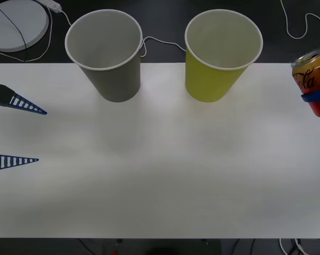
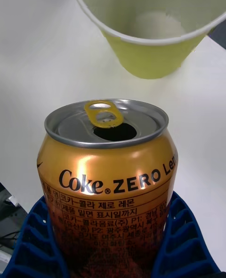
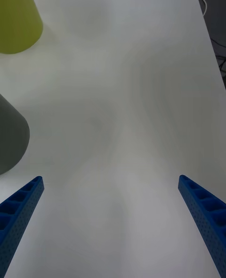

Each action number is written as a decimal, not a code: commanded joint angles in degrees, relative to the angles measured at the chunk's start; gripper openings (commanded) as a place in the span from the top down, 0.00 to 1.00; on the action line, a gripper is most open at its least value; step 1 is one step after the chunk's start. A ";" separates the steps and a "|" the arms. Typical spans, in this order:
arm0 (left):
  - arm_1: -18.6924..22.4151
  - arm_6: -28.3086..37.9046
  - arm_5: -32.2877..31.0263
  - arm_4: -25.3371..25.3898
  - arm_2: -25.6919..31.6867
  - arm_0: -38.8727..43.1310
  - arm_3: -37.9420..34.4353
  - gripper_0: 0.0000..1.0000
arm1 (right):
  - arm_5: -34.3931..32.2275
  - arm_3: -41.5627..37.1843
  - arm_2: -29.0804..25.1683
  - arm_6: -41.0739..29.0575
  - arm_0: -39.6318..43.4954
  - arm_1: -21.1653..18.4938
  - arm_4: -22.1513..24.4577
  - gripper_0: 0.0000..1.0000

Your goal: Put the can into the green bin and the plastic bottle into the gray bin

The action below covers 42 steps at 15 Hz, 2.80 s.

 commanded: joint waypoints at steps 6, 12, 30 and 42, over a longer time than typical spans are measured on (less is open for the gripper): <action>0.00 0.00 0.00 0.00 0.00 0.00 0.00 0.00 | -0.37 11.90 20.38 0.08 -24.87 2.98 4.56 1.00; 0.00 0.00 0.00 0.00 0.00 0.00 0.00 0.00 | -0.37 22.63 31.01 0.17 -40.43 12.56 15.28 1.00; 0.00 0.00 0.00 0.00 0.00 0.00 0.00 0.00 | 0.33 44.78 33.12 8.96 -52.99 28.82 29.43 0.00; 0.00 0.00 0.00 0.00 0.00 0.00 0.00 0.00 | -0.37 33.61 28.99 10.98 -47.19 18.45 18.71 0.00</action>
